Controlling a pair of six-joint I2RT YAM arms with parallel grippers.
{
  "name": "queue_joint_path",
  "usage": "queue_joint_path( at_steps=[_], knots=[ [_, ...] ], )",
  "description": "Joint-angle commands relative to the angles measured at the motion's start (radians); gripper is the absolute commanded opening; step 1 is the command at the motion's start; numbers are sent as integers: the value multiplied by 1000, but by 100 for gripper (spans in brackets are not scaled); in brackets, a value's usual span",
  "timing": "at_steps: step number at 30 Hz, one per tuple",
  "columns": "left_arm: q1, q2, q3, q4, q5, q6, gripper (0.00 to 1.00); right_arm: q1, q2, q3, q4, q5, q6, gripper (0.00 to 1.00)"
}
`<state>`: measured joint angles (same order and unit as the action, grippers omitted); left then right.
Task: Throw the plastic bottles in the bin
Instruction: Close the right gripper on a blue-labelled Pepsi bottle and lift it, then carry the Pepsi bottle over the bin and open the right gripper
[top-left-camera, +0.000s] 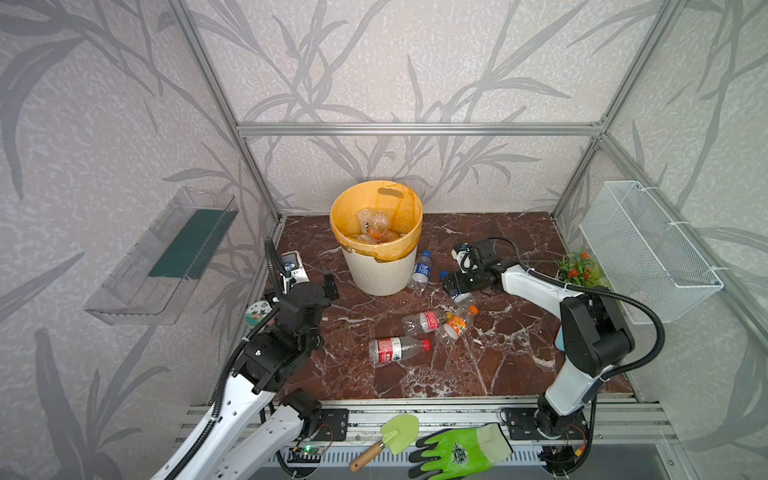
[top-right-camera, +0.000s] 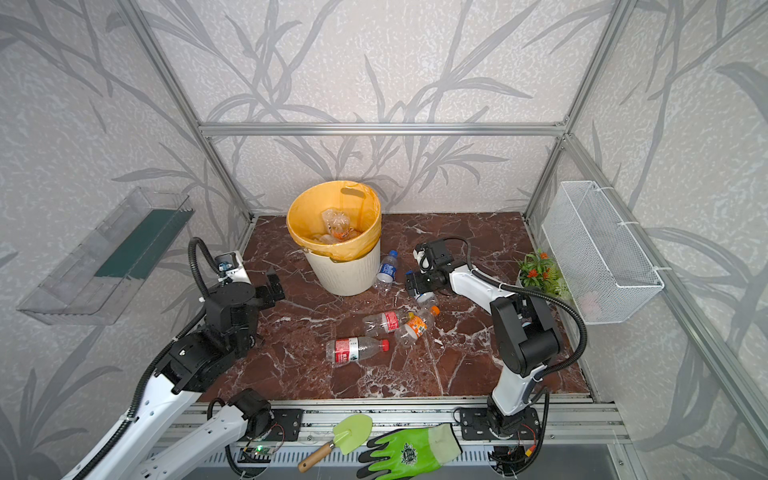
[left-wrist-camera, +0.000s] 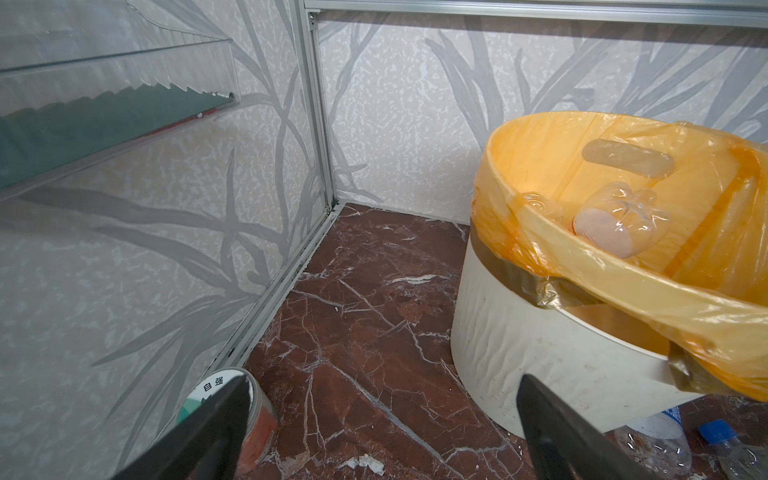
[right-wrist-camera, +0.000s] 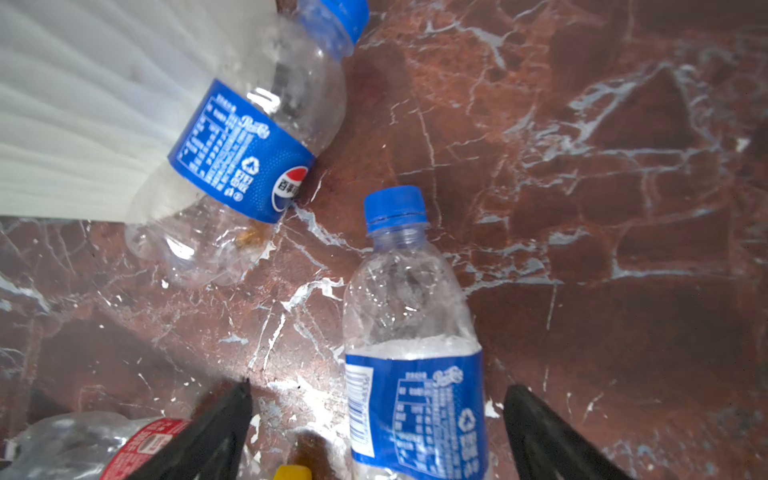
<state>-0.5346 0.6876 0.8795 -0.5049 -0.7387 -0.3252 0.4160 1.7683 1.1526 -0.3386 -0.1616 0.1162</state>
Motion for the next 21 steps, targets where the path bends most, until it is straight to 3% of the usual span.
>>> queue_joint_path(
  at_steps=[1, 11, 21],
  knots=[
    [3, -11, -10, -19, -23, -28, 99, 12, 43, 38, -136, 106, -98, 95],
    [5, -25, -25, -15, -35, -30, 99, 90, 173, 160, -239, 300, -134, 90],
    [6, -32, -27, -32, -64, -40, 99, 91, 240, 249, -291, 353, -92, 65]
  ],
)
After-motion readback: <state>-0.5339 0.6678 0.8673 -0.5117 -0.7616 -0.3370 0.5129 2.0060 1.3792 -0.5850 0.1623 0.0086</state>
